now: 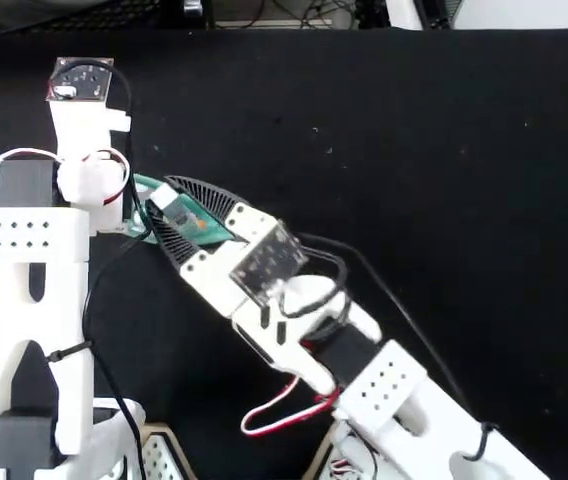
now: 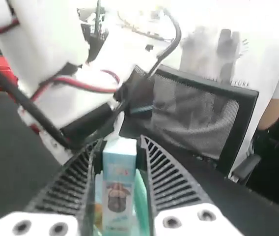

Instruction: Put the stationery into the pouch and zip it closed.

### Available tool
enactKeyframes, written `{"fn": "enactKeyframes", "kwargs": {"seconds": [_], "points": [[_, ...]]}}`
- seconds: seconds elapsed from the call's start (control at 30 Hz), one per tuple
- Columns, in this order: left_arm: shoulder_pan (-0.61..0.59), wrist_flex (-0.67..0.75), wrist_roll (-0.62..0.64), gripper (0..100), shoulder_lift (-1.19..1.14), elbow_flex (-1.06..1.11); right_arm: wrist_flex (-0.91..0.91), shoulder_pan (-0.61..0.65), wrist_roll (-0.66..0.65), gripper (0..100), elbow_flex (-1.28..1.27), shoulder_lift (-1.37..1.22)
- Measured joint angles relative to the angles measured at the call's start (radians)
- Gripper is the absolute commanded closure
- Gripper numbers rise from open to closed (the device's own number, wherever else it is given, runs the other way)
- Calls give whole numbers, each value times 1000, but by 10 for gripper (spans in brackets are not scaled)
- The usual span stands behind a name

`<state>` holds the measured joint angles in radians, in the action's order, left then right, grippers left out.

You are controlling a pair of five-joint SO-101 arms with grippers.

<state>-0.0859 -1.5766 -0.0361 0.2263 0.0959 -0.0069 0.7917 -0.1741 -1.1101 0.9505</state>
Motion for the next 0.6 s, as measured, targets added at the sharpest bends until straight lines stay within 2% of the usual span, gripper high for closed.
{"fn": "enactKeyframes", "kwargs": {"seconds": [0.27,0.33,0.4,0.5,0.6], "points": [[0,0,0,970,0,0,-55,-3,-2,982,20,-143],[-2,0,0,970,0,0,-55,-12,-2,943,25,-143],[0,0,0,970,0,0,-43,-23,-2,856,29,-143],[0,0,0,970,0,0,77,-23,0,750,91,-143],[0,0,0,970,0,0,295,-26,3,752,195,-169]]}}
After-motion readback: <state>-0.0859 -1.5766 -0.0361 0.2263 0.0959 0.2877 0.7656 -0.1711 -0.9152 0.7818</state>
